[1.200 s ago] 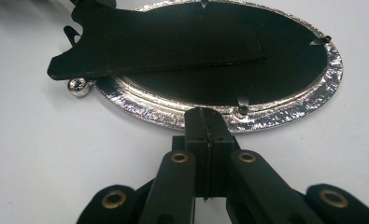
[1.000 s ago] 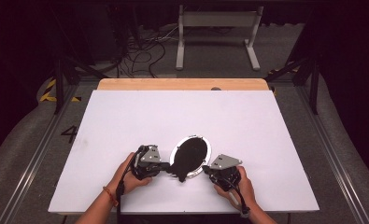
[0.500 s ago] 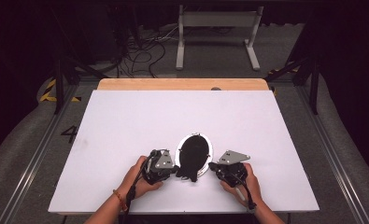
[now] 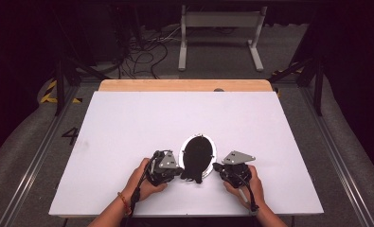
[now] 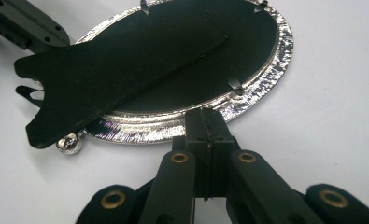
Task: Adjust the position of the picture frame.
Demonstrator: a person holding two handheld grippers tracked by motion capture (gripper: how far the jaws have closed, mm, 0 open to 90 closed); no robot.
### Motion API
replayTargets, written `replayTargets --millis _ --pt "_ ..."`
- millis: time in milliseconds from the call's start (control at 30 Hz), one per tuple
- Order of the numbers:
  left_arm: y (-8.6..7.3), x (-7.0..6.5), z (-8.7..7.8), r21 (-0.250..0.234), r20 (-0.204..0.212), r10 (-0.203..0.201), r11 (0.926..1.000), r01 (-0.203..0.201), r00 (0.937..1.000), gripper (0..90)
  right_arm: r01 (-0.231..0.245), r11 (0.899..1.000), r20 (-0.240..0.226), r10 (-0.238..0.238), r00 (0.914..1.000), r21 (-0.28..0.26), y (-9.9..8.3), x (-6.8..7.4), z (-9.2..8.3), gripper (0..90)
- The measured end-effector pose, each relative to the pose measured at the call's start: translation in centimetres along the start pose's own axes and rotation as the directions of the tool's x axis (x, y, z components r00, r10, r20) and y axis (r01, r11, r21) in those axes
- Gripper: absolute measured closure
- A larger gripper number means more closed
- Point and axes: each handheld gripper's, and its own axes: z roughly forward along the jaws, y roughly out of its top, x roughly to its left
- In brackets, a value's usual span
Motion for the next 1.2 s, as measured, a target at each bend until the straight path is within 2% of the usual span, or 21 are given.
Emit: replayTargets --millis 100,267,433,600,733,900,1067,1200 --pt "0.3 0.0 0.4 -0.01 -0.006 -0.005 0.9999 0.005 1.0 90.0 -0.018 1.0 0.008 0.018 0.9998 -0.003 0.1 -0.6 0.1 90.0" --pt "0.5 0.0 0.7 -0.019 -0.018 -0.018 0.9996 0.018 0.9997 90.0 -0.018 1.0 0.021 0.018 0.9996 -0.003 0.3 -1.2 0.4 90.0" --pt "0.8 -0.1 0.9 -0.01 -0.038 -0.008 0.9999 0.007 0.9993 90.0 -0.008 1.0 0.044 0.008 0.999 -0.004 0.5 -1.3 0.6 90.0" --pt "0.9 0.0 1.0 -0.016 -0.043 -0.011 0.9998 0.011 0.999 90.0 -0.002 1.0 0.04 0.002 0.9992 -0.006 0.4 -1.4 0.5 90.0" --pt "0.9 0.1 1.1 -0.025 -0.032 -0.028 0.9993 0.027 0.9991 90.0 -0.013 1.0 0.046 0.013 0.9989 -0.007 0.4 -1.5 0.6 90.0" --pt "0.9 0.1 1.2 -0.028 -0.036 -0.026 0.9993 0.025 0.999 90.0 -0.016 1.0 0.046 0.016 0.9988 -0.005 0.5 -1.7 0.6 90.0" --pt "0.9 0.2 1.3 -0.042 -0.015 -0.05 0.9979 0.049 0.9986 90.0 -0.028 1.0 0.044 0.028 0.9986 -0.008 0.5 -1.9 0.6 90.0" --pt "0.9 0.4 1.4 -0.044 -0.007 -0.044 0.998 0.044 0.999 90.0 -0.032 0.999 0.041 0.033 0.9986 -0.008 0.5 -2.0 0.7 90.0"
